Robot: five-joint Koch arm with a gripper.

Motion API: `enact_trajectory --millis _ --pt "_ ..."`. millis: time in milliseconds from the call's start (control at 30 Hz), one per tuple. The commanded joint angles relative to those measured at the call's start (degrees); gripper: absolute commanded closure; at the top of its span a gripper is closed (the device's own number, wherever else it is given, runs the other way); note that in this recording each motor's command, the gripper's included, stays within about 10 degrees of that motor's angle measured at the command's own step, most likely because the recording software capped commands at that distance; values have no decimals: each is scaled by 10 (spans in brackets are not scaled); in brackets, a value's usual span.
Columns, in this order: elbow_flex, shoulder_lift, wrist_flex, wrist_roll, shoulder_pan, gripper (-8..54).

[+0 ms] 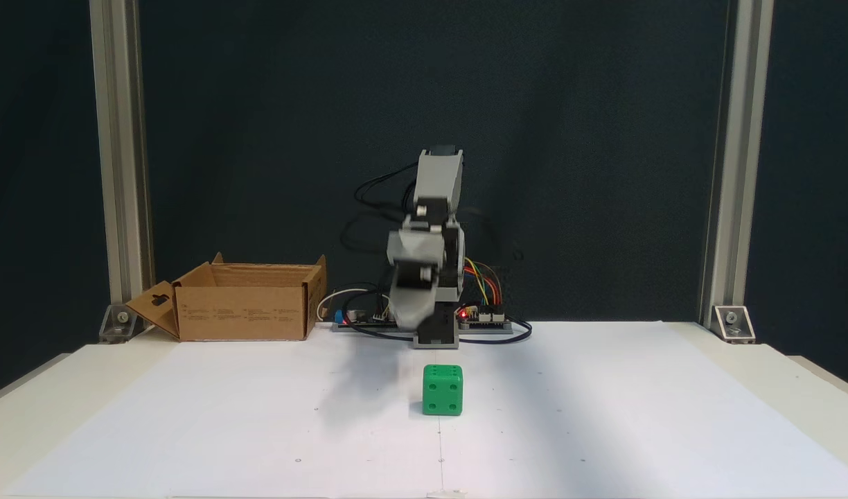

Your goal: Grasp a green dice and put it in the bin.

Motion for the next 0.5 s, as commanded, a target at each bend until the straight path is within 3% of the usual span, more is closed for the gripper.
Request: enact_trajectory --millis 0,300,467 --pt "-91 63 94 36 2 67" --pt "-363 54 404 93 -25 67" --pt "-515 -4 575 116 -36 67"
